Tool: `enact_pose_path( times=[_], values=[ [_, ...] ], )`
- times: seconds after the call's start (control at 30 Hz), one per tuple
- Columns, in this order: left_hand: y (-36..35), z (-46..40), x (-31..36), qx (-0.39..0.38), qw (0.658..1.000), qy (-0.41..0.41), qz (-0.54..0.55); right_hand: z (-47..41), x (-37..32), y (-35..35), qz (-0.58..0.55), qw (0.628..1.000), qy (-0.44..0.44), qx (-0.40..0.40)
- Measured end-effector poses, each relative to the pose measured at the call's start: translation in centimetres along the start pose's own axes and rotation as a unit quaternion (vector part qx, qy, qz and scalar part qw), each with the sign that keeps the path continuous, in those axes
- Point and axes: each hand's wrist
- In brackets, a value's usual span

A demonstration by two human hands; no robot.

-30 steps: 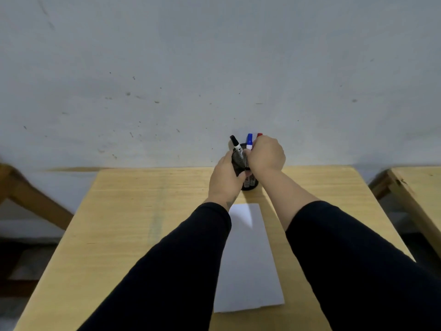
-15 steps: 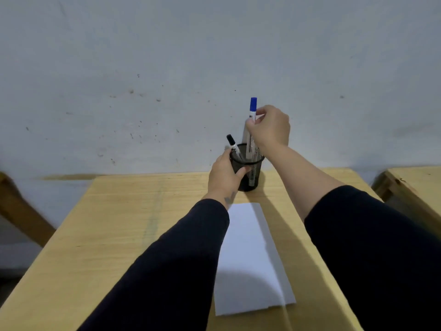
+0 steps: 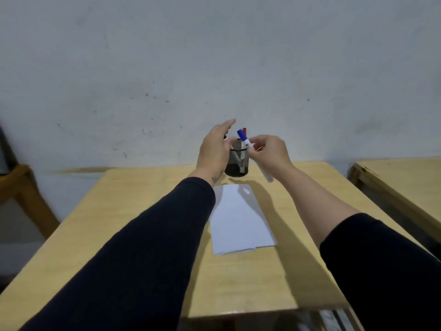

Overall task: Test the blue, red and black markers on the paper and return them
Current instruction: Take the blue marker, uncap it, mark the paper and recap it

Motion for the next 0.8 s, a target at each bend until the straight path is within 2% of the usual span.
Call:
enact_pose_path(
  times=[0.1,0.27,0.33,0.4,0.47,0.53,0.6,0.63,0.7,0.8],
  values=[
    [2.0,2.1,-0.1,-0.037,0.992,-0.066,-0.097,2.5,-0.1,-0.4,0.014,0.998,0.012,-0.059],
    [3.9,5.1,-1.1,-0.058,0.978,-0.085,-0.183,4.4,-0.6,-1.8,0.027,0.993,0.036,-0.112],
    [4.3,5.7,-1.5,-0.027,0.981,-0.062,-0.184,4.9,-0.6,-2.4,0.036,0.996,0.06,-0.056],
    [4.3,6.0,-1.9,0.018,0.986,-0.019,-0.163,5.7,-1.0,-2.8,0.011,0.996,0.083,0.043],
    [4.0,6.2,-2.2,0.043,0.989,0.011,-0.142,6.4,-1.1,-3.6,-0.046,0.995,0.025,0.08],
    [3.1,6.4,-2.5,0.044,0.991,0.021,-0.125,6.2,-0.8,-4.6,-0.171,0.977,-0.127,0.032],
    [2.2,6.7,-3.0,0.037,0.993,0.026,-0.112,5.7,-0.8,-5.5,-0.34,0.9,-0.272,-0.015],
    [1.7,6.9,-3.2,0.031,0.993,0.028,-0.11,5.3,-0.7,-5.8,-0.392,0.866,-0.309,-0.019],
    [1.0,7.0,-3.8,0.01,0.993,0.027,-0.118,4.2,0.1,-6.5,-0.438,0.836,-0.332,-0.01],
    [0.6,6.7,-4.6,-0.025,0.992,0.045,-0.112,2.9,1.3,-7.8,-0.429,0.843,-0.325,-0.004]
  ],
)
Point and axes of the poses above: each hand's wrist, its own z-axis away from the middle knuckle, its own y-axis out of the back of the hand, x = y × z, and after that the axes turned 8 degrees about -z, right-handed
